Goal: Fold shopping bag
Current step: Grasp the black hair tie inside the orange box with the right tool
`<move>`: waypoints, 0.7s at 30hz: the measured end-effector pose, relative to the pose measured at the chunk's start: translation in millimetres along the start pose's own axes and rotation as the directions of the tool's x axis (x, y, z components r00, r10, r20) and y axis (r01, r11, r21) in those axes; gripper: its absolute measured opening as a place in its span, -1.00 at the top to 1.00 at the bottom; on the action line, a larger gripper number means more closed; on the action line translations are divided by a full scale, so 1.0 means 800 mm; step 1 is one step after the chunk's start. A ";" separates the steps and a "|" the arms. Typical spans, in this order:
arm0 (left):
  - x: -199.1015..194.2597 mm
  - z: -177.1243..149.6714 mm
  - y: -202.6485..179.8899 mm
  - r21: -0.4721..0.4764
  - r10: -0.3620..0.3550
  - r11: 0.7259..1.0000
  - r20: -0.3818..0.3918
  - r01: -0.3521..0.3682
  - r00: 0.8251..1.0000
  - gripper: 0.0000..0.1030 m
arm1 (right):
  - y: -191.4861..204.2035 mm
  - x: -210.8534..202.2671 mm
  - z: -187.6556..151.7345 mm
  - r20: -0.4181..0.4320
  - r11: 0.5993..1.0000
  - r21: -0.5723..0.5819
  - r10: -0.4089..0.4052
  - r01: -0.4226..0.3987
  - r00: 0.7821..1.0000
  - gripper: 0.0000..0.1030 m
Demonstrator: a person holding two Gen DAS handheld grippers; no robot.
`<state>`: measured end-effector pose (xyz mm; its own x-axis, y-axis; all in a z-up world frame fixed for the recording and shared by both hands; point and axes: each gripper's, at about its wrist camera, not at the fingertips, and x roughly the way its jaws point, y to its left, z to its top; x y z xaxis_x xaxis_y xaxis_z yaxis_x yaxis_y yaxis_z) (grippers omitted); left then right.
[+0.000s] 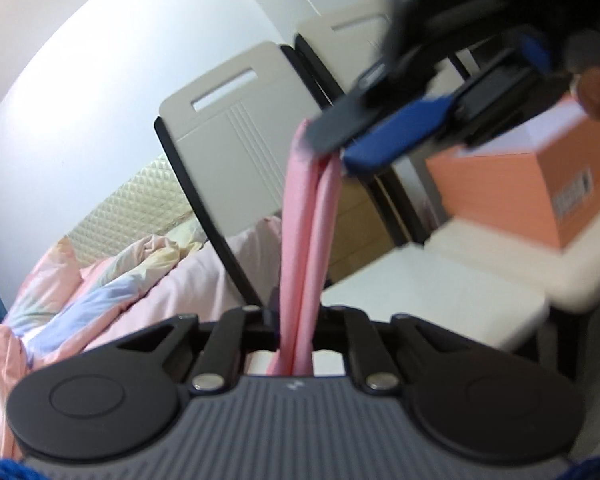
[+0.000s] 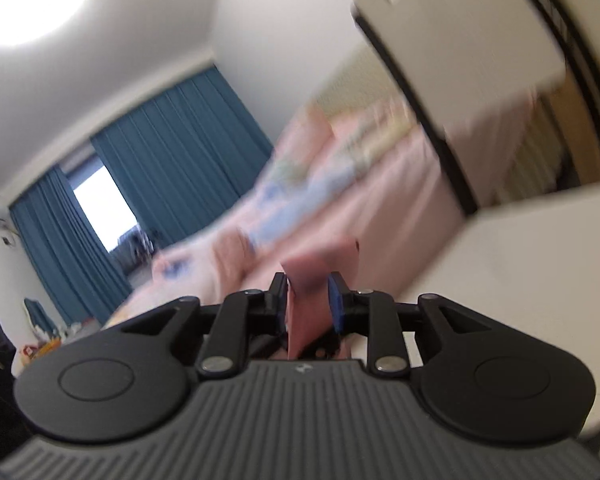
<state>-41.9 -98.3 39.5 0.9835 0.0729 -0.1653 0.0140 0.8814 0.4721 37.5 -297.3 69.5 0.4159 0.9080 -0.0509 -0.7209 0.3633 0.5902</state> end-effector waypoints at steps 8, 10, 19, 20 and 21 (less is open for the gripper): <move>0.014 0.064 0.040 -0.219 -0.182 0.958 0.031 0.184 0.983 0.68 | -0.045 -0.096 0.135 0.076 0.813 -0.348 -0.472 0.467 0.878 0.20; 0.026 0.069 0.043 -0.272 -0.199 0.942 0.022 0.197 0.980 0.68 | -0.090 -0.094 0.161 -0.001 0.685 -0.451 -0.642 0.572 0.767 0.14; 0.116 0.042 0.045 -0.417 -0.304 0.873 -0.057 0.255 0.951 0.67 | -0.318 -0.038 0.172 -0.571 0.685 -0.479 -0.718 0.549 0.398 0.17; 0.126 0.040 0.044 -0.414 -0.317 0.871 -0.059 0.266 0.947 0.67 | -0.330 -0.033 0.170 -0.595 0.693 -0.475 -0.707 0.542 0.383 0.18; 0.137 0.038 0.044 -0.411 -0.328 0.869 -0.065 0.274 0.942 0.67 | -0.340 -0.028 0.169 -0.612 0.700 -0.473 -0.698 0.534 0.372 0.18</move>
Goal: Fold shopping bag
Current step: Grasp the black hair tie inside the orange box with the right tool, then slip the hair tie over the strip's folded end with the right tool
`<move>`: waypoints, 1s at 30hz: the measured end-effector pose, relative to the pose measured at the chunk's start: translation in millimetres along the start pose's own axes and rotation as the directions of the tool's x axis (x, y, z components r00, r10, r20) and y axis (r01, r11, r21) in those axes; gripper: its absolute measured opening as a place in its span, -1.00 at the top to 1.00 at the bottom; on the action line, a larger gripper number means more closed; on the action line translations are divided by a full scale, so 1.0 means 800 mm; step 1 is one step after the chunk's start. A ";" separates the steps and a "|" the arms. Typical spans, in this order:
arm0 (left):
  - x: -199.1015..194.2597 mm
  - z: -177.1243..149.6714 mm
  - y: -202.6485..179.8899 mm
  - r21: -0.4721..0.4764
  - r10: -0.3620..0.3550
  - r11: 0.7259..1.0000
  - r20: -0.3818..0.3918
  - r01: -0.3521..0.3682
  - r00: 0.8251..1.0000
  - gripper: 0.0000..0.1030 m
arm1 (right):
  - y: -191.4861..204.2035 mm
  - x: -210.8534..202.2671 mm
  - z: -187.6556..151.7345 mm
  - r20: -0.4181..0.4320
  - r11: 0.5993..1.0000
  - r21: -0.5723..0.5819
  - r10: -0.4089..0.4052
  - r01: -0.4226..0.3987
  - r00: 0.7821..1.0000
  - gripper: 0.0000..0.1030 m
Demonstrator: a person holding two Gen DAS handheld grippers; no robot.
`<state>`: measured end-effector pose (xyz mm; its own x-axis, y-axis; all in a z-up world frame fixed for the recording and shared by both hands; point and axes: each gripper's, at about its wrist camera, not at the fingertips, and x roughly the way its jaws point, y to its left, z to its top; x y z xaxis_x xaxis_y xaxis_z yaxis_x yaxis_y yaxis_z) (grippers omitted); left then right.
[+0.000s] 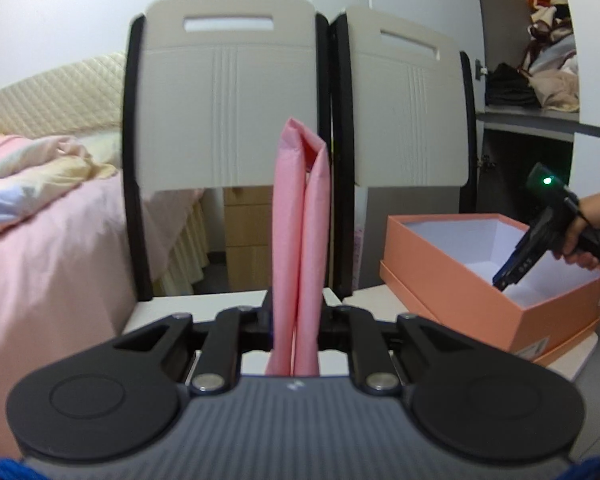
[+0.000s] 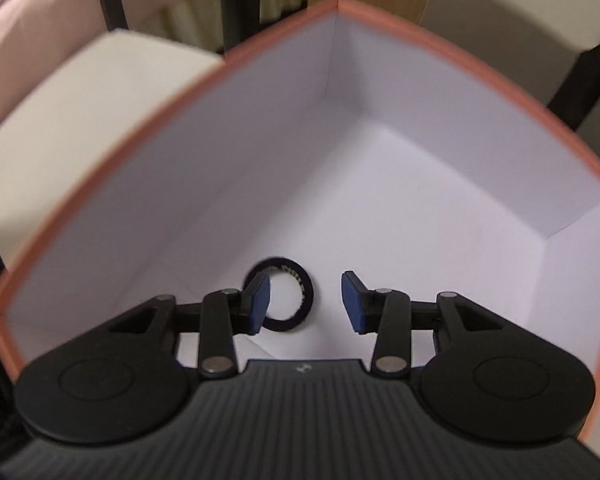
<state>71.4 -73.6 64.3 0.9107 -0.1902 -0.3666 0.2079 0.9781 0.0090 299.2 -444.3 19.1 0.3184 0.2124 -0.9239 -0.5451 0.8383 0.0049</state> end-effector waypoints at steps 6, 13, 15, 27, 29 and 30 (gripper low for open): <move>0.061 -0.004 0.024 -0.032 0.005 0.999 -0.094 -0.008 0.996 0.66 | -0.009 0.036 0.011 -0.090 0.999 0.028 0.020 -0.017 0.996 0.26; 0.108 -0.012 0.053 -0.134 0.013 0.990 -0.248 -0.047 0.969 0.64 | 0.001 0.039 0.037 -0.126 1.000 -0.005 0.026 -0.027 0.992 0.80; 0.107 -0.014 0.061 -0.162 0.012 0.985 -0.263 -0.056 0.965 0.63 | 0.009 0.035 0.045 -0.120 1.000 -0.011 0.007 -0.008 0.993 0.81; 0.064 -0.009 0.067 -0.102 0.095 0.988 -0.200 -0.117 0.975 0.60 | 0.124 -0.167 0.132 0.353 0.996 -0.021 -0.077 0.090 0.932 0.81; 0.051 -0.008 0.065 -0.065 0.132 0.988 -0.149 -0.143 0.980 0.59 | 0.171 -0.201 0.145 0.459 0.997 -0.059 -0.016 0.048 0.888 0.81; 0.044 -0.007 0.064 -0.048 0.150 0.986 -0.123 -0.157 0.981 0.59 | 0.190 -0.208 0.142 0.507 0.997 -0.076 0.019 0.023 0.861 0.81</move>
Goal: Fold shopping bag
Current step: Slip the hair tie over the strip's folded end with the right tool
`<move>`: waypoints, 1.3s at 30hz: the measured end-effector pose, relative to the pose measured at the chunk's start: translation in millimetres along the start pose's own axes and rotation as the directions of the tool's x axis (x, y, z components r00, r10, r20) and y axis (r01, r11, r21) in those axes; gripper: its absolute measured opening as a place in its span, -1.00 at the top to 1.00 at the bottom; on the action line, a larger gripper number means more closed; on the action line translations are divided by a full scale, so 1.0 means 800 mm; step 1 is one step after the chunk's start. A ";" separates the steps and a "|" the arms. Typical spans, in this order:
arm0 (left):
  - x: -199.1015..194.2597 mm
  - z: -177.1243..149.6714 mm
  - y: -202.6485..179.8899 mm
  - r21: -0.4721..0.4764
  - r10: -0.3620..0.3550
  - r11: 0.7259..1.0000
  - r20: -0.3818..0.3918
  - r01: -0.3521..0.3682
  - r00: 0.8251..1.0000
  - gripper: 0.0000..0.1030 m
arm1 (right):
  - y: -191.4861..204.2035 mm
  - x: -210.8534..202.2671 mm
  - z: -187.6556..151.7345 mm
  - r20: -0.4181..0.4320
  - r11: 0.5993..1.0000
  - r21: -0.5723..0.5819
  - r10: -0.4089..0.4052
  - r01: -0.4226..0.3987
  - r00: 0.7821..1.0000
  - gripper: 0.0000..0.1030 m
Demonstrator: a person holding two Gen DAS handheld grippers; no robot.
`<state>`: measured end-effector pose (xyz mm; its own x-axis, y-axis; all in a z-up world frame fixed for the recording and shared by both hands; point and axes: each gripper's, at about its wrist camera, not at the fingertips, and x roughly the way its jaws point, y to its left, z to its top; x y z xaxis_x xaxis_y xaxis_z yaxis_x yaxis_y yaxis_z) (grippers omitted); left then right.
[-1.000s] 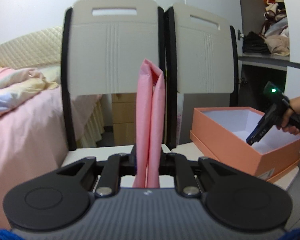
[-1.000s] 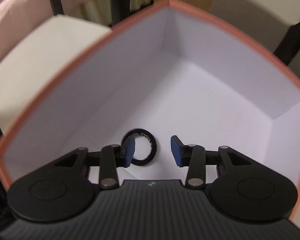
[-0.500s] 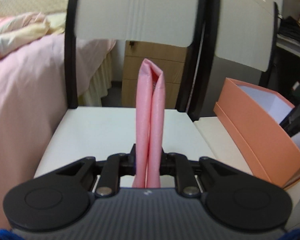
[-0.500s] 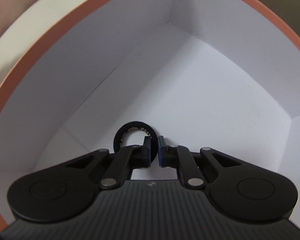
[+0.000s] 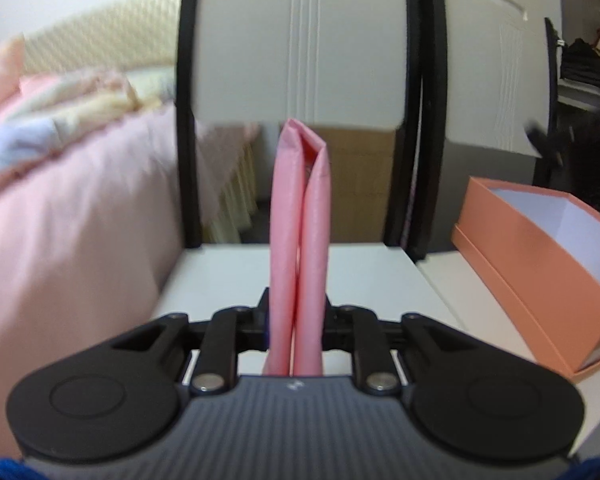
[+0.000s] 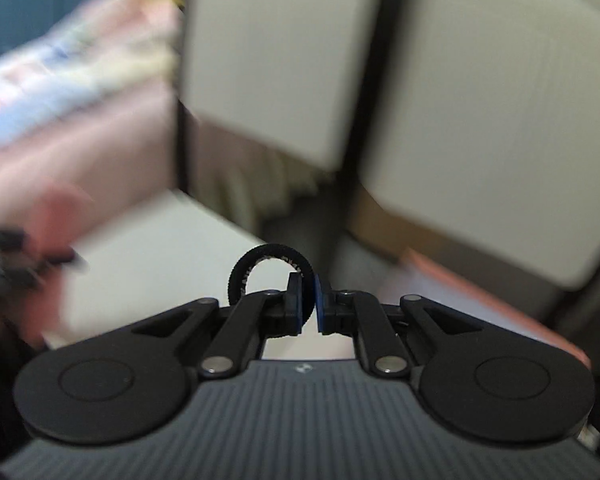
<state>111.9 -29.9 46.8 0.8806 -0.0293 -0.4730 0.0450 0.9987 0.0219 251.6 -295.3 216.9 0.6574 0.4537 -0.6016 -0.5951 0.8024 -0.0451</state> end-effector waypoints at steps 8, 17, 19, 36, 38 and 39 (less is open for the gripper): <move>-0.067 -0.019 0.004 0.146 0.094 0.982 0.175 -0.120 0.980 0.55 | 0.104 0.017 0.006 0.362 0.963 0.113 0.190 -0.245 0.913 0.81; -0.073 -0.039 -0.026 0.319 0.171 0.922 0.178 -0.221 0.969 0.51 | 0.137 0.021 -0.106 0.472 0.928 0.099 0.274 -0.360 0.838 0.79; -0.070 -0.047 -0.039 0.377 0.175 0.896 0.184 -0.234 0.967 0.51 | 0.144 0.013 -0.118 0.492 0.931 0.089 0.268 -0.354 0.828 0.79; -0.048 -0.086 -0.087 0.568 0.195 0.773 0.210 -0.281 0.958 0.55 | 0.182 0.026 -0.172 0.372 0.931 0.055 0.317 -0.362 0.872 0.77; -0.049 -0.084 -0.084 0.555 0.193 0.785 0.207 -0.277 0.959 0.54 | 0.192 0.024 -0.174 0.383 0.947 0.022 0.289 -0.321 0.877 0.75; -0.051 -0.081 -0.081 0.540 0.184 0.798 0.203 -0.267 0.962 0.54 | 0.196 0.023 -0.175 0.389 0.954 0.007 0.273 -0.299 0.880 0.73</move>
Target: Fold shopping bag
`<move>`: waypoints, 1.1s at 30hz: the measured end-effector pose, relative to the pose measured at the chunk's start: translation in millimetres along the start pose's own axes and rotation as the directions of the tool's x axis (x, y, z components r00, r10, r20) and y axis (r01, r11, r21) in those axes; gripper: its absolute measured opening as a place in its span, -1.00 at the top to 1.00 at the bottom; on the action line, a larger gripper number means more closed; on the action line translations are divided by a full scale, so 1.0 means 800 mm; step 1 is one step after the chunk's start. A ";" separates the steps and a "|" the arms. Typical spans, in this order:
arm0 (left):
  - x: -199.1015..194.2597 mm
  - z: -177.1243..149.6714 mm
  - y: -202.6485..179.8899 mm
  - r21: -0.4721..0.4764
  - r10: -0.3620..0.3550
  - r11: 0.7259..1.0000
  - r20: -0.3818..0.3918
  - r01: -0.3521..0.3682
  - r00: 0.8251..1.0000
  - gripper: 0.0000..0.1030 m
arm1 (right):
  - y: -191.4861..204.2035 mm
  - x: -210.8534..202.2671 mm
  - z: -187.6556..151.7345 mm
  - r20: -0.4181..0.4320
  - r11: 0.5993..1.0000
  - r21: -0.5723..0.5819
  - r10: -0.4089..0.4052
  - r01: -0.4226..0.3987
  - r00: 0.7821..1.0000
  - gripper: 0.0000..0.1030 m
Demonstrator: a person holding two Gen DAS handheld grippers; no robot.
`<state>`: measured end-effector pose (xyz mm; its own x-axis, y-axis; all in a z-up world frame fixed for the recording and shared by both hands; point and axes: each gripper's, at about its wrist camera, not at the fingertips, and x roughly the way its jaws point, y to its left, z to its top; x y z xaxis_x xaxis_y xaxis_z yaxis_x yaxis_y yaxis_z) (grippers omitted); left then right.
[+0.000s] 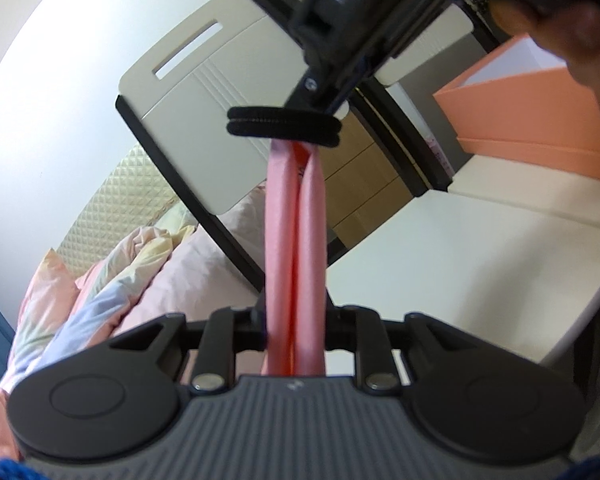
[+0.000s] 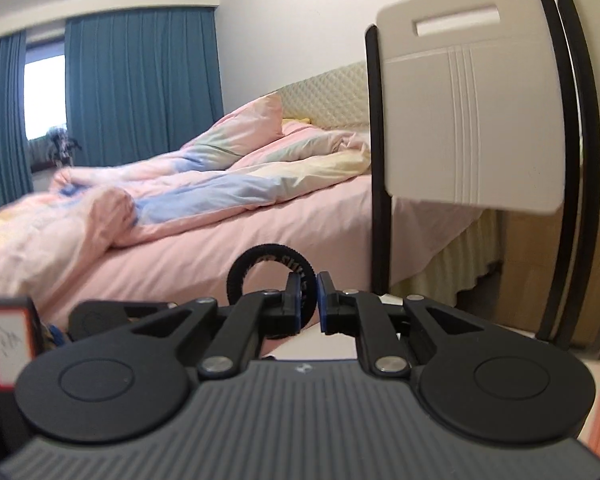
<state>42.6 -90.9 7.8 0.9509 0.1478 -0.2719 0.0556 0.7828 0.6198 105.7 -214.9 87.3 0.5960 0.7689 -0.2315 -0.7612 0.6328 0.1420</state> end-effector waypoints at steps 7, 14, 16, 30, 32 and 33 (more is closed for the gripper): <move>-0.004 0.005 0.038 -0.194 -0.098 0.976 0.013 0.099 0.995 0.54 | -0.006 -0.008 -0.007 0.113 0.998 0.060 -0.024 0.017 0.993 -0.19; -0.007 0.005 0.046 -0.263 -0.200 0.944 0.017 0.197 0.980 0.54 | 0.000 -0.004 -0.017 0.131 0.999 0.026 -0.039 0.036 0.991 -0.19; -0.009 0.005 0.043 -0.240 -0.181 0.954 0.019 0.181 0.983 0.58 | 0.006 0.000 -0.020 0.122 0.997 -0.009 -0.071 0.073 0.990 -0.19; -0.030 0.007 -0.004 0.007 -0.030 1.000 0.123 0.029 0.992 0.83 | -0.021 -0.006 -0.014 0.075 0.993 0.084 -0.094 0.088 0.993 -0.19; -0.031 0.006 -0.009 0.032 -0.012 0.999 0.141 0.008 0.990 0.84 | -0.021 -0.008 -0.013 0.072 0.993 0.072 -0.100 0.095 0.992 -0.19; -0.033 0.006 -0.012 0.049 -0.001 0.999 0.153 -0.007 0.988 0.85 | -0.022 -0.009 -0.013 0.071 0.993 0.066 -0.103 0.098 0.992 -0.19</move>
<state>18.4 -105.3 12.1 0.9863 0.0530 -0.1564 0.0639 0.7510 0.6572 112.2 -232.3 76.4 0.6877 0.7044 -0.1758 -0.6807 0.7098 0.1814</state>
